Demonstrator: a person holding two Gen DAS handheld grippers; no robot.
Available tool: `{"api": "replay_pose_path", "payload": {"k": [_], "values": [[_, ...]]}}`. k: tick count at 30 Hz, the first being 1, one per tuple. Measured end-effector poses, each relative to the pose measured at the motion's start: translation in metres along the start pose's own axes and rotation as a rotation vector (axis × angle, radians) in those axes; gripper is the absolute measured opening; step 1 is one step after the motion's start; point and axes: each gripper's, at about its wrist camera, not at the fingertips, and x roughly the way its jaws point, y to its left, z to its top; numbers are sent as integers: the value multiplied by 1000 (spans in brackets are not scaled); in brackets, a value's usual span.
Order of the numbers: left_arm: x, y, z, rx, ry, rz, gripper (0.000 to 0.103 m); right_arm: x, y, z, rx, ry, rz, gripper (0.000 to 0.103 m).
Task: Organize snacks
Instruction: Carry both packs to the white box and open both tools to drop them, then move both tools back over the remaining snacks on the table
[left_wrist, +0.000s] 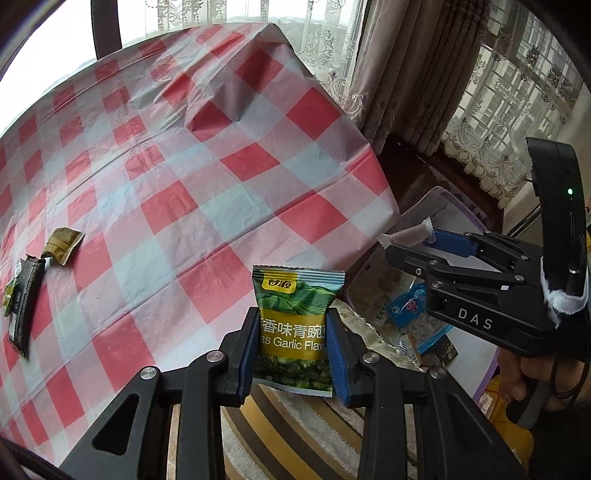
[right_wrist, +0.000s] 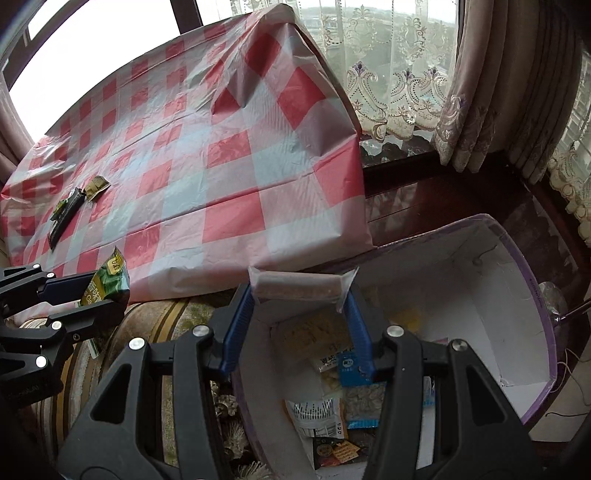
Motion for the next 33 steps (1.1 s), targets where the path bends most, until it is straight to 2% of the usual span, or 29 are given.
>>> {"api": "replay_pose_path", "payload": {"k": [10,13,15,17,18,33], "values": [[19,-55,5,76,59,-93,35,-3,-62,-22,111,9,-70,56],[22,-69,5,98,72,-121,36,-4,-73,-24,136,16,-84,63],[24,-76,5,113,82,-157,42,-4,-76,-24,143,16,-92,71],[25,-81,4,125,86,-167,55,-5,-79,-25,149,17,-92,72],[25,-82,3,129,83,-161,58,-4,-79,-24,150,20,-89,73],[19,-41,10,11,53,-122,58,-6,-48,-12,90,22,-69,78]]}}
